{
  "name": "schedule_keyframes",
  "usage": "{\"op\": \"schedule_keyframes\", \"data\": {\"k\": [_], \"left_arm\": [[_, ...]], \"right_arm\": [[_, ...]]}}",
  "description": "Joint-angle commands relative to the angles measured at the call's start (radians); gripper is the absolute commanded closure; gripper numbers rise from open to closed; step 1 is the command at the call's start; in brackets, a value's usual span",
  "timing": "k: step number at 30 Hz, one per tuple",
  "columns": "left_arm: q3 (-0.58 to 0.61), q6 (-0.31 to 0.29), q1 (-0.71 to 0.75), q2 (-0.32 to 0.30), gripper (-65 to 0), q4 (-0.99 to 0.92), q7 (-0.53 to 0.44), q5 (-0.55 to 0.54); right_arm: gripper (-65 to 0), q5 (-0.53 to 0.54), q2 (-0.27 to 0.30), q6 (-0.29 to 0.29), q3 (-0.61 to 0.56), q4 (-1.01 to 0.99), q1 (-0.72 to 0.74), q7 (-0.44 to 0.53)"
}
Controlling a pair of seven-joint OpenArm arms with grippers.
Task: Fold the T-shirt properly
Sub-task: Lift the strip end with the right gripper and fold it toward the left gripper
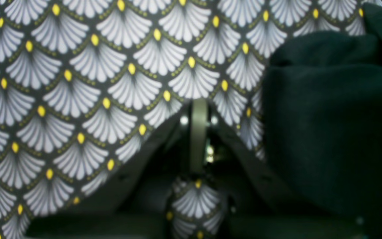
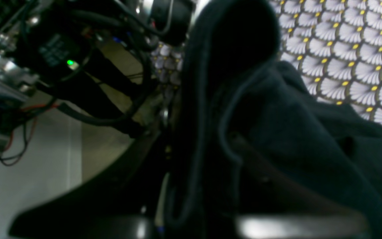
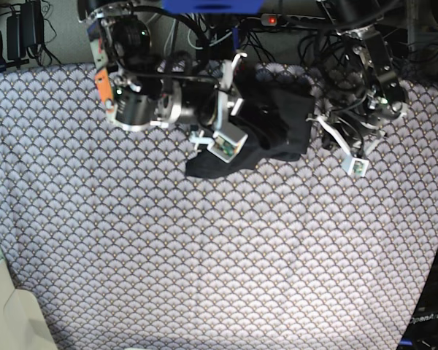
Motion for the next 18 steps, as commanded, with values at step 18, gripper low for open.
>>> {"op": "schedule_keyframes", "data": {"k": [18], "left_arm": [[0.006, -0.014, -0.082, 0.029, 0.0, 0.195, 0.214, -0.15]], "right_arm": [[-0.1, 0.026, 0.008, 0.007, -0.002, -0.004, 0.022, 0.027]]}}
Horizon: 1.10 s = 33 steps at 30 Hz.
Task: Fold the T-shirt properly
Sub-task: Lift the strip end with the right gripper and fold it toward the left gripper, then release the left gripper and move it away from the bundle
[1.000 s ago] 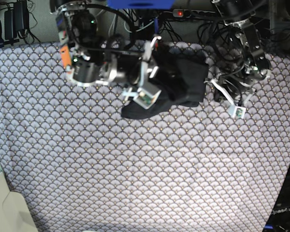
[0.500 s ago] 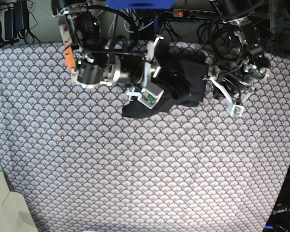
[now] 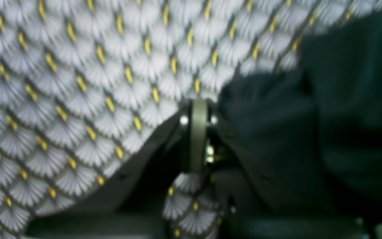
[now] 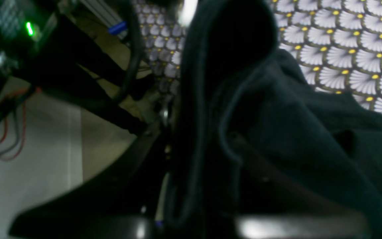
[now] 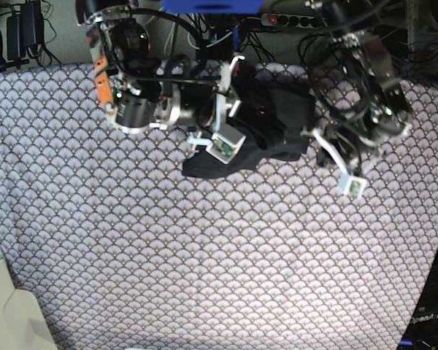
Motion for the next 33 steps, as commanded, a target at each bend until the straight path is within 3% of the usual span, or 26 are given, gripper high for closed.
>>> {"op": "schedule_keyframes", "data": {"k": [1, 4, 9, 11, 18, 27, 33], "left_arm": [[-0.002, 0.002, -0.032, -0.008, 0.0, 0.012, 0.013, -0.037], [-0.002, 0.002, -0.087, -0.021, -5.2, 0.006, 0.076, -0.101], [0.006, 0.002, -0.106, 0.022, -30.1, 0.001, 0.084, -0.21], [0.006, 0.002, -0.115, 0.041, -35.2, -0.034, 0.084, -0.232], [-0.005, 0.002, -0.142, 0.033, -35.5, -0.186, 0.072, -0.238], [-0.14, 0.002, -0.118, -0.108, -35.1, -0.2, 0.075, -0.373], [-0.189, 0.002, -0.04, -0.188, -23.6, -0.197, 0.065, -0.431]], "right_arm": [[-0.1, 0.027, -0.006, 0.007, -0.001, 0.015, 0.012, 0.026], [-0.1, 0.027, -0.006, 0.007, -0.001, 0.015, 0.012, 0.024], [-0.1, 0.027, -0.005, 0.007, -0.001, 0.015, 0.012, 0.024], [-0.1, 0.027, -0.005, 0.007, -0.001, 0.015, 0.012, 0.024], [-0.1, 0.027, 0.007, 0.007, -0.001, 0.015, 0.012, 0.024], [-0.1, 0.027, 0.023, 0.007, -0.001, 0.015, 0.014, 0.024], [-0.1, 0.027, 0.093, 0.007, 0.019, 0.015, 0.031, 0.029]]}}
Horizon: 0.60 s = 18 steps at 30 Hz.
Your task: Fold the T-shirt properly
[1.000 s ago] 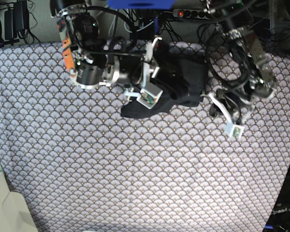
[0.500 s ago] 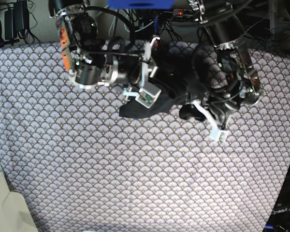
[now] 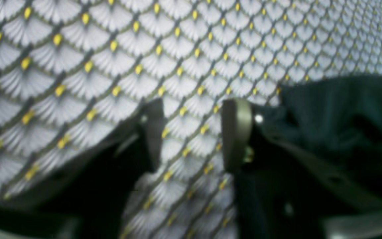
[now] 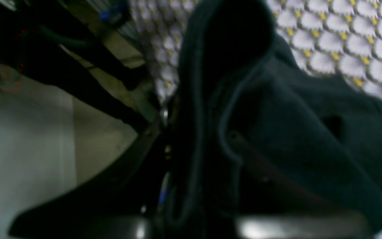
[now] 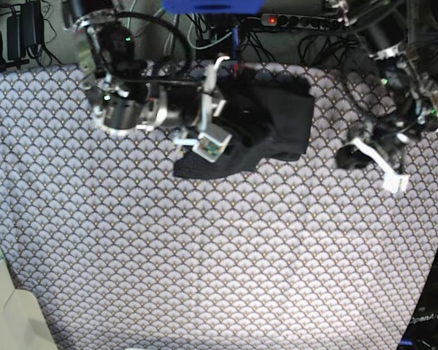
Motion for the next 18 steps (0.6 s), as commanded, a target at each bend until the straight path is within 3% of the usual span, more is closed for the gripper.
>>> {"op": "schedule_keyframes", "data": {"k": [1, 11, 15, 18], "left_arm": [[-0.012, 0.001, 0.0, -0.028, -21.4, 0.012, -0.025, -0.016], [-0.061, 0.001, 0.066, -0.062, -7.5, 0.012, -0.026, -0.015], [-0.087, 0.001, 0.089, -0.077, -6.8, 0.011, -0.026, -0.015], [-0.088, 0.001, 0.092, -0.09, -6.8, 0.011, -0.026, -0.013]], "right_arm": [[-0.1, 0.022, 0.006, 0.007, 0.023, 0.016, 0.017, 0.022], [-0.1, 0.023, 0.039, 0.007, 0.088, 0.017, 0.018, 0.023], [-0.1, 0.026, 0.075, 0.007, 0.145, 0.025, 0.003, 0.026], [-0.1, 0.026, 0.099, 0.007, 0.263, 0.025, -0.016, 0.026]]}}
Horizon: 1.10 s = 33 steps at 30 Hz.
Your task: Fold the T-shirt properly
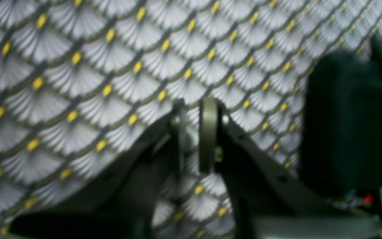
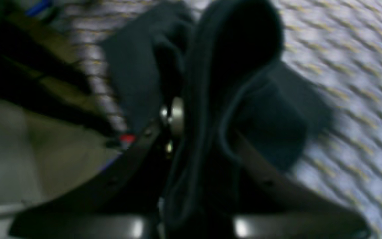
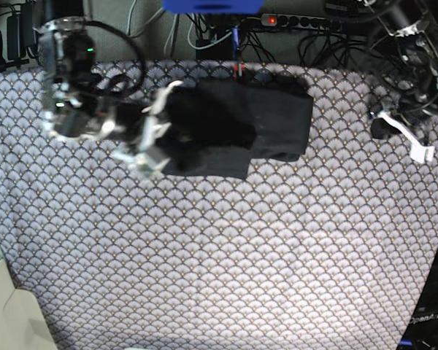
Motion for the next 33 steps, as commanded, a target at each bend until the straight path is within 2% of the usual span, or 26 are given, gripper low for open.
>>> {"op": "schedule_keyframes", "data": {"k": [1, 6, 12, 18, 23, 27, 33], "left_arm": [[-0.001, -0.007, -0.011, -0.014, -6.8, 0.017, -0.022, -0.024], [-0.003, -0.007, -0.017, -0.012, -6.8, 0.017, -0.022, 0.022], [0.002, -0.007, -0.034, -0.003, -6.8, 0.017, -0.022, 0.048], [-0.001, -0.007, -0.036, -0.007, -6.8, 0.017, -0.022, 0.053], [-0.003, -0.007, -0.036, -0.012, -6.8, 0.017, -0.022, 0.053], [-0.003, -0.007, -0.036, -0.012, -6.8, 0.017, -0.041, 0.053], [-0.003, -0.007, -0.031, -0.007, -6.8, 0.017, -0.061, 0.054]], "right_arm": [[-0.1, 0.015, 0.016, 0.006, 0.032, 0.019, 0.012, 0.019], [-0.1, 0.016, 0.07, 0.006, 0.15, 0.017, -0.005, 0.019], [-0.1, 0.016, 0.084, 0.006, 0.174, 0.017, -0.034, 0.026], [-0.1, 0.016, 0.108, 0.006, 0.19, 0.01, -0.118, 0.146], [-0.1, 0.015, 0.15, 0.006, 0.263, 0.01, -0.18, 0.214], [-0.1, 0.015, 0.176, 0.006, 0.319, 0.008, -0.189, 0.229], [-0.1, 0.012, 0.182, 0.006, 0.421, 0.001, -0.199, 0.223]]}}
